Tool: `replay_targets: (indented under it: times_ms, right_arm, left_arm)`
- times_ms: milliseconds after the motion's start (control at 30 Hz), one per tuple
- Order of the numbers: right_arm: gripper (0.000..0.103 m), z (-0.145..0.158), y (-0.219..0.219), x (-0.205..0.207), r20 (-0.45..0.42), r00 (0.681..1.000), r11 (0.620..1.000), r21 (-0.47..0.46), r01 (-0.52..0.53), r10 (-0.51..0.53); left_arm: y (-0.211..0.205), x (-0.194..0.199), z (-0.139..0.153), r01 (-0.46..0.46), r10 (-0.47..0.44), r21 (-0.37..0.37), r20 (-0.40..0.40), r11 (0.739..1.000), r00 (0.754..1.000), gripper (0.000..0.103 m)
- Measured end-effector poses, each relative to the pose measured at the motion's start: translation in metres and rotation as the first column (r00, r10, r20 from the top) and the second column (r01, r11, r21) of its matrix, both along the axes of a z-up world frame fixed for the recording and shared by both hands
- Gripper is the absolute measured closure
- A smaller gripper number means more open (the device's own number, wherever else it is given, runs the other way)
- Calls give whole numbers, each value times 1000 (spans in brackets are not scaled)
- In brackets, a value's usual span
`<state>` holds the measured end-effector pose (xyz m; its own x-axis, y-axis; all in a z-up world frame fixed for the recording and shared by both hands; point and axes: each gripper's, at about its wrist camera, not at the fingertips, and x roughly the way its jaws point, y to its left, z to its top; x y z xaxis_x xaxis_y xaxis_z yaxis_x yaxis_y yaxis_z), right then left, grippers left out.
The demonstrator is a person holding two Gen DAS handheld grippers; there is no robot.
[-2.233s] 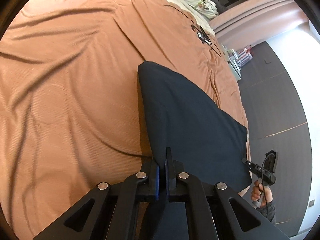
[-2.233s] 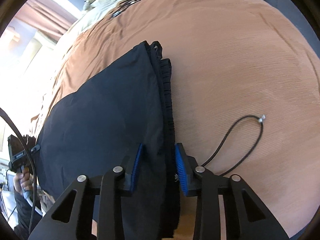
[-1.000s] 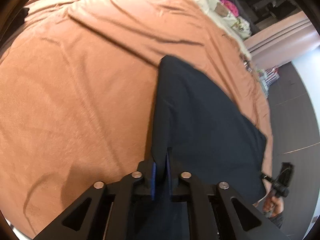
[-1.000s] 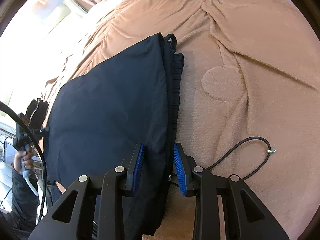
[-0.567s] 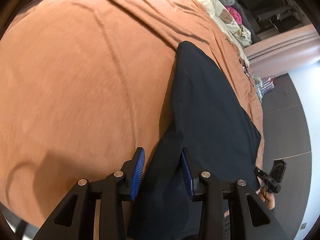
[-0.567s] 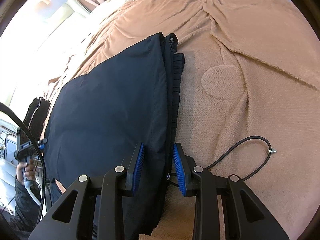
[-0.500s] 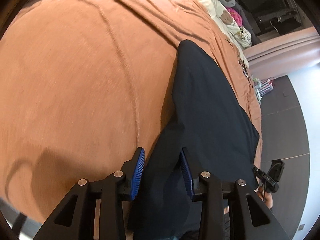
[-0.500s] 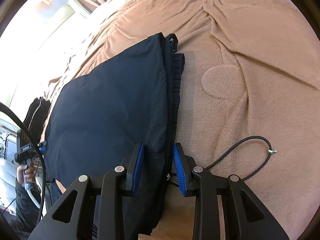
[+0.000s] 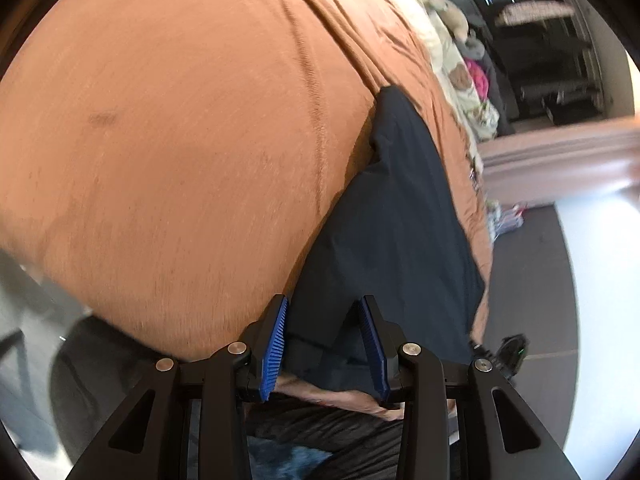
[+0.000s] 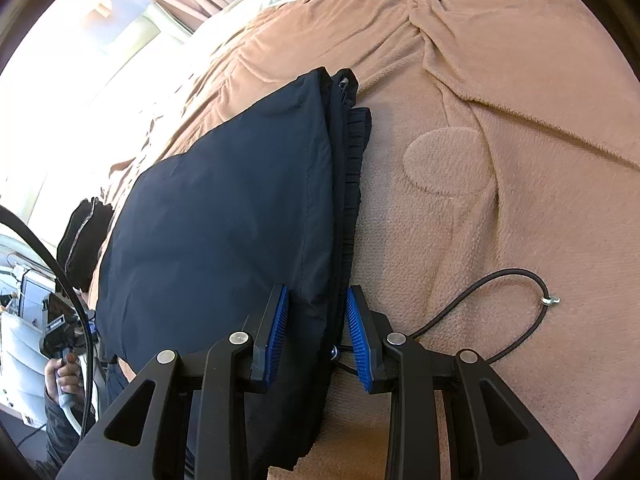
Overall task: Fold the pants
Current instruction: 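Lift the folded trousers with the left tool and move the open right tool over them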
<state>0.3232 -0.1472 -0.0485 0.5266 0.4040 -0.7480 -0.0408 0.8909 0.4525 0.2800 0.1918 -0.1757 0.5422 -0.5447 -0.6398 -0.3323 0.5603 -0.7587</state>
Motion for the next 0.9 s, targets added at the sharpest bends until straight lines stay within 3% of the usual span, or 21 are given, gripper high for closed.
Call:
replay_targets:
  times_ms: [100,233,433,533,633,900]
  right_arm:
    - [76,0,0,0,2,1000,1000,3,-3,3]
    - [76,0,-1,0,3,1000,1000,7,-4,4]
    - [76,-2,-2,-1,7,1000,1000,24,3,-3]
    - [76,0,-2,-2,-1,1000,1000,22,14,-14]
    - [76,11,0,-7,-2,999,999,-29,37,-37]
    - [76,57,9,-38,97,989,983,-139,123,-110]
  left_arm:
    - [5,-12,-7,-82,84,-78,17,994,996,65]
    - [6,-17,-10,-162,167,-122,27,979,986,65]
    - [-2,-15,-10,-230,234,-103,26,968,972,65]
    - [-10,-18,-10,-248,249,-37,28,968,968,80]
    - [-9,-22,-11,-242,243,-38,35,970,969,90]
    - [-11,-19,-5,-193,192,-2,99,981,976,91]
